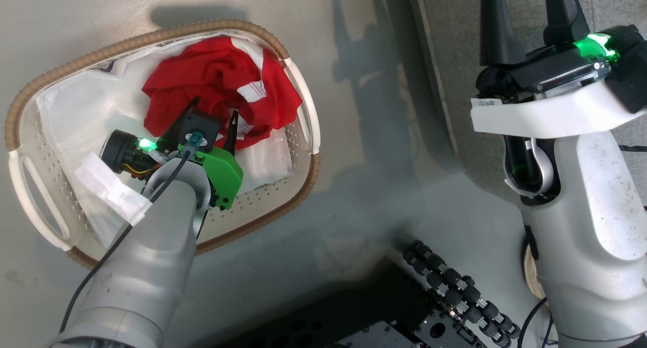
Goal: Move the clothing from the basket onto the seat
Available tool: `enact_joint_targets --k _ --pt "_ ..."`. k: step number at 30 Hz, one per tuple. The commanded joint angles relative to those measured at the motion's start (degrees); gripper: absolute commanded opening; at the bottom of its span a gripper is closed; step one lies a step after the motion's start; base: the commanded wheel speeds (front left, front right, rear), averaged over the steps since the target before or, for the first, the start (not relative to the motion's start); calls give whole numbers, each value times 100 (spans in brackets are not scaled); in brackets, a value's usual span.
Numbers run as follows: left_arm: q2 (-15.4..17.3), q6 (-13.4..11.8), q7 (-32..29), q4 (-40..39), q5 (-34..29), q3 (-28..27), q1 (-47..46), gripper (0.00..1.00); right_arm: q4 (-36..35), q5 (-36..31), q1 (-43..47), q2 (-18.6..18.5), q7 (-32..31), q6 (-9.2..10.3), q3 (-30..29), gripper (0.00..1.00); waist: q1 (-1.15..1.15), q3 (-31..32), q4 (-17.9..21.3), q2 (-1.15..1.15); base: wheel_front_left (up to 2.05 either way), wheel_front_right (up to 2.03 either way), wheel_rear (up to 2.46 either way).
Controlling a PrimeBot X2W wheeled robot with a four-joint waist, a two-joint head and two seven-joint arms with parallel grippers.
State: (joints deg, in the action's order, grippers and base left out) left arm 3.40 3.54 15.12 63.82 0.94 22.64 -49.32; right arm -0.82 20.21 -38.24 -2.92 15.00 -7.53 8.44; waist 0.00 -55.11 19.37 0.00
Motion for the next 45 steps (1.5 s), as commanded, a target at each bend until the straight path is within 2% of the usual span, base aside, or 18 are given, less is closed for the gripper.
enact_joint_targets --k 1,14,27,39,45 --pt "41 -56 5 106 -21 41 -151 100 -35 -17 28 -12 27 8 -14 100 0 -9 -10 0 0 0 0" --pt "-28 -123 4 809 57 311 -578 100 -243 -112 100 -12 27 8 -3 100 0 -48 -59 0 0 0 0" --pt "-36 24 -293 932 287 760 -697 100 -357 -133 162 -12 27 8 53 100 0 -6 -24 0 0 0 0" --pt "-36 39 -1103 988 476 1163 -758 100 -352 -160 157 -11 27 8 51 100 0 21 -23 0 0 0 0" --pt "-35 12 -1260 995 598 1286 -799 100 -384 -164 162 -11 27 8 71 100 0 30 -28 0 0 0 0"
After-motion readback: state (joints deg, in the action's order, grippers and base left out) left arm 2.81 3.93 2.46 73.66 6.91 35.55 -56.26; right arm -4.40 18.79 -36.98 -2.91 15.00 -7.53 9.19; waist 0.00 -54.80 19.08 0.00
